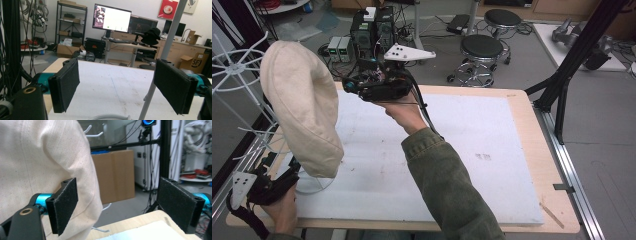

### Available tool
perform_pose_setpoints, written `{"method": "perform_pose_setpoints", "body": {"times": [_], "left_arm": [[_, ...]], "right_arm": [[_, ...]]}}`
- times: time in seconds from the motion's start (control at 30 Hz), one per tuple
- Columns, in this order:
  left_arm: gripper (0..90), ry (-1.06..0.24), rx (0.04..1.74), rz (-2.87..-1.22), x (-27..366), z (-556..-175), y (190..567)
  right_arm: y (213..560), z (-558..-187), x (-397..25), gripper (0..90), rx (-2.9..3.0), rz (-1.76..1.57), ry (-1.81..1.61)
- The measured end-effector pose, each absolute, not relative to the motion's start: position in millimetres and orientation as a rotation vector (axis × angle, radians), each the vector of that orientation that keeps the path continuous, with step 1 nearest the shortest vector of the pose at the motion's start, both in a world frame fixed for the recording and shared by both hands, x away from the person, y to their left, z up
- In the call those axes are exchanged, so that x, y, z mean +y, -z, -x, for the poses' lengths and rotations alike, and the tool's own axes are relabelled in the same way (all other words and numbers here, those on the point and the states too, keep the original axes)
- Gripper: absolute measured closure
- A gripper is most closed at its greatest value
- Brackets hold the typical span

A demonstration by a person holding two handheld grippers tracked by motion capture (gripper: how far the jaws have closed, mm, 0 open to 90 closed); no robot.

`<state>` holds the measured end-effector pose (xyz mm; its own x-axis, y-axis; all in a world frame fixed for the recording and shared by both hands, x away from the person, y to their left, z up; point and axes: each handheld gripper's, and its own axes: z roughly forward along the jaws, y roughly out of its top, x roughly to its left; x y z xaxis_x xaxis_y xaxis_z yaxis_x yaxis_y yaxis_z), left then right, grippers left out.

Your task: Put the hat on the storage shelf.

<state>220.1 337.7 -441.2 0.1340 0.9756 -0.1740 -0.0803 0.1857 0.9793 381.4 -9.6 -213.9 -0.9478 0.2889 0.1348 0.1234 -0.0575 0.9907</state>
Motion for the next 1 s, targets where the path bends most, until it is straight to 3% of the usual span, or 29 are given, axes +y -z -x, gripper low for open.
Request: {"method": "perform_pose_setpoints", "body": {"times": [0.1,1.0], "left_arm": [[21.3,-1.028,1.128,-1.072,337,-220,441],[21.3,-1.008,1.125,-1.076,328,-216,441]], "right_arm": [[218,-378,-21,12.2,2.037,-0.495,-2.142],[279,-328,-143,11.8,1.917,-0.740,-2.014]]}}
